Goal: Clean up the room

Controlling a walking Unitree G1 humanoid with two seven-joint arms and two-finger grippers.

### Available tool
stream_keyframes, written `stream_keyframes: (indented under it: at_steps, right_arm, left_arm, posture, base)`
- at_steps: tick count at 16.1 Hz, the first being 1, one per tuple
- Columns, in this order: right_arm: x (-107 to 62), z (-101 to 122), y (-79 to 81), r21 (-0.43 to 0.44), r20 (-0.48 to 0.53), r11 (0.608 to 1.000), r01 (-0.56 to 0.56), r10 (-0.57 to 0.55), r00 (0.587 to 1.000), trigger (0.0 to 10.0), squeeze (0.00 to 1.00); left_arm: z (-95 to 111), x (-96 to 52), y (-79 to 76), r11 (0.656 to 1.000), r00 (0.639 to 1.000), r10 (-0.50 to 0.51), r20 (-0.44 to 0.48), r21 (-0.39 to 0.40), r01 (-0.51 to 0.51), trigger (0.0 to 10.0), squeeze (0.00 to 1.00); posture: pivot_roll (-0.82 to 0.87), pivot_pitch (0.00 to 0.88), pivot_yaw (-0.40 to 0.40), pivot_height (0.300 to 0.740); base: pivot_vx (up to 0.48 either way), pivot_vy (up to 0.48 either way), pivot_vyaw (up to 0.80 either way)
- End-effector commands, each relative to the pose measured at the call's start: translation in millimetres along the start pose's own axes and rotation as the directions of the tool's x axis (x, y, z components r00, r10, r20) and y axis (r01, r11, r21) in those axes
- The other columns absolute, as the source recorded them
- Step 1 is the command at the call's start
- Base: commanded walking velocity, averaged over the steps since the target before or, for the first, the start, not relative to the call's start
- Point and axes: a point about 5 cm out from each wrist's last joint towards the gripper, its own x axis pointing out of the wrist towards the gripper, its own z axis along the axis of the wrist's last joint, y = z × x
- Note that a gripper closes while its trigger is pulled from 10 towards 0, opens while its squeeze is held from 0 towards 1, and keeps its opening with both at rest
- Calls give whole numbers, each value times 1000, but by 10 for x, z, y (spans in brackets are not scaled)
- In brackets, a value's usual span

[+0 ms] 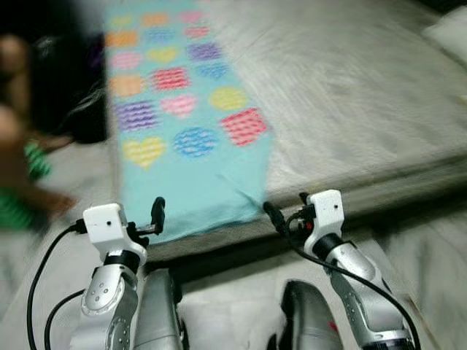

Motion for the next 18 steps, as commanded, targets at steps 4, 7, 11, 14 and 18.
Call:
stream_keyframes:
  at_steps: [4,7,11,14,18]
  right_arm:
    - [18,19,35,4,8,1000,-14,14,1000,10000,0]
    - [15,13,26,8,5,1000,-2,2,1000,10000,0]
    - [5,6,12,13,1,1000,11,-11,1000,10000,0]
    - [-3,6,8,-25,1,1000,-2,2,1000,10000,0]
    - [-17,6,18,-45,-4,999,-13,13,1000,10000,0]
  left_arm:
    - [37,-38,38,1000,1000,8,9,6,-8,10000,0]
    - [32,-36,27,1000,1000,3,4,3,-3,10000,0]
    - [-7,-30,8,1000,1000,9,-26,-8,-9,10000,0]
    - [-12,-36,6,1000,1000,11,-30,-12,-11,10000,0]
    - [-17,-46,-4,1000,999,19,-32,-22,-20,10000,0]
  posture:
    - [-119,219,-19,581]
    - [-119,223,-17,581]
    - [-121,229,-18,581]
    - [-120,231,-22,581]
    - [-122,239,-27,581]
  base:
    - [346,0,0]
    - [345,0,0]
    - [0,0,0]
    - [0,0,0]
    - [0,0,800]
